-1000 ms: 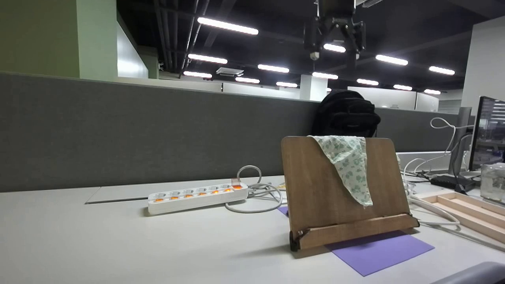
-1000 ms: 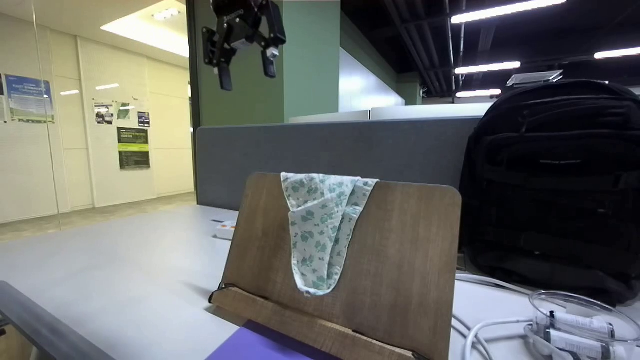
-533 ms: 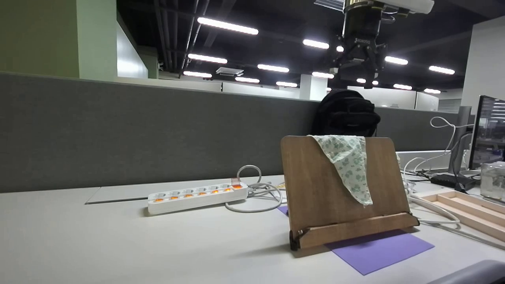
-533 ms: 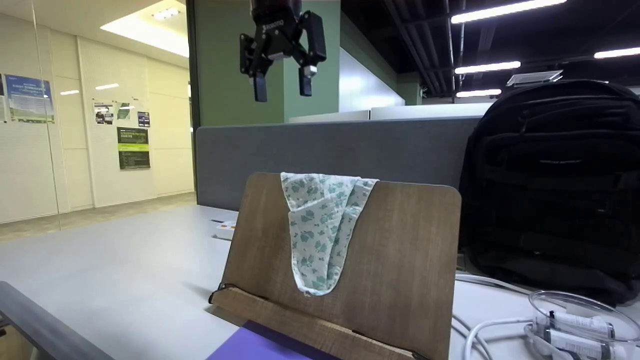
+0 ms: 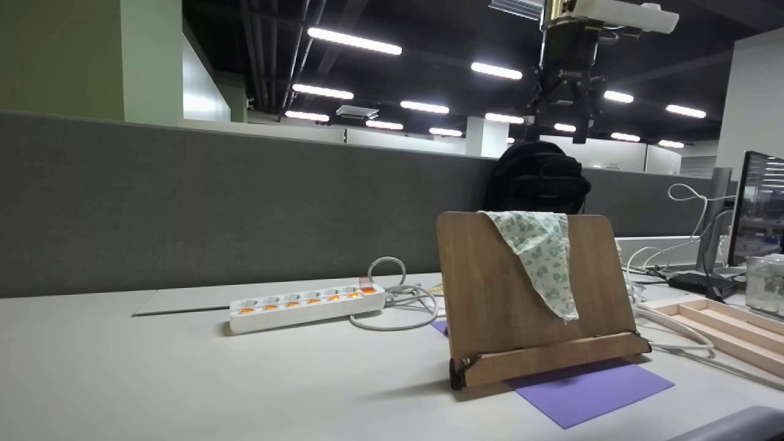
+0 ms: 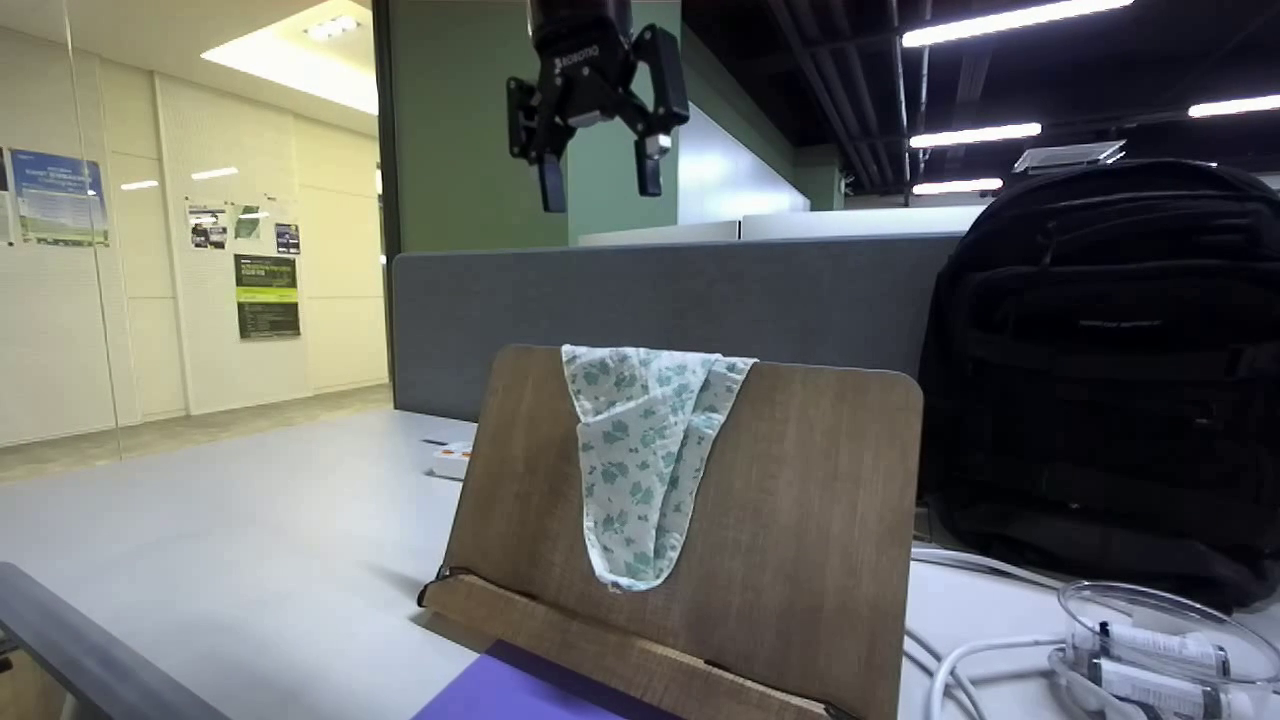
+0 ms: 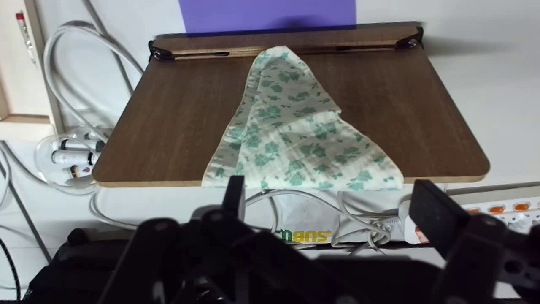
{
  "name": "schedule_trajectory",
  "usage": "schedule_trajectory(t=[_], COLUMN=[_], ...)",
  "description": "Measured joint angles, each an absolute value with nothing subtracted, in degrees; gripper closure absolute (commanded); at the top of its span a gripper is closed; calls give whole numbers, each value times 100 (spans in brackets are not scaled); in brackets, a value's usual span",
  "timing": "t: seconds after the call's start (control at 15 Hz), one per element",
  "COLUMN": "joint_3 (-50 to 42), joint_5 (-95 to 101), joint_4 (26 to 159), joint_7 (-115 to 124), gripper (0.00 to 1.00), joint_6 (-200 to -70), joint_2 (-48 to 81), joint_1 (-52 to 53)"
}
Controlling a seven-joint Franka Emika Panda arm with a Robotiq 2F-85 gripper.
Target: Unhang the cloth from the stand
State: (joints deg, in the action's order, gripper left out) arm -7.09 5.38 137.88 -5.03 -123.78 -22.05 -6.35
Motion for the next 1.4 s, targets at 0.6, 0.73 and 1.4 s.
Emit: schedule_trajectory(t=[0.6,0.73,1.4], joint_3=[-1195,-1237,-1253], joint_5=[388,84,-462], joint_4=[13803,13799,13725], joint_7=[-2049,-2400,-3087], gripper=[0,0,0], joint_6=[-13164,-13197,-13302], joint_2=[-1211,-1018,-460], joint_1=[-743,-739,-759])
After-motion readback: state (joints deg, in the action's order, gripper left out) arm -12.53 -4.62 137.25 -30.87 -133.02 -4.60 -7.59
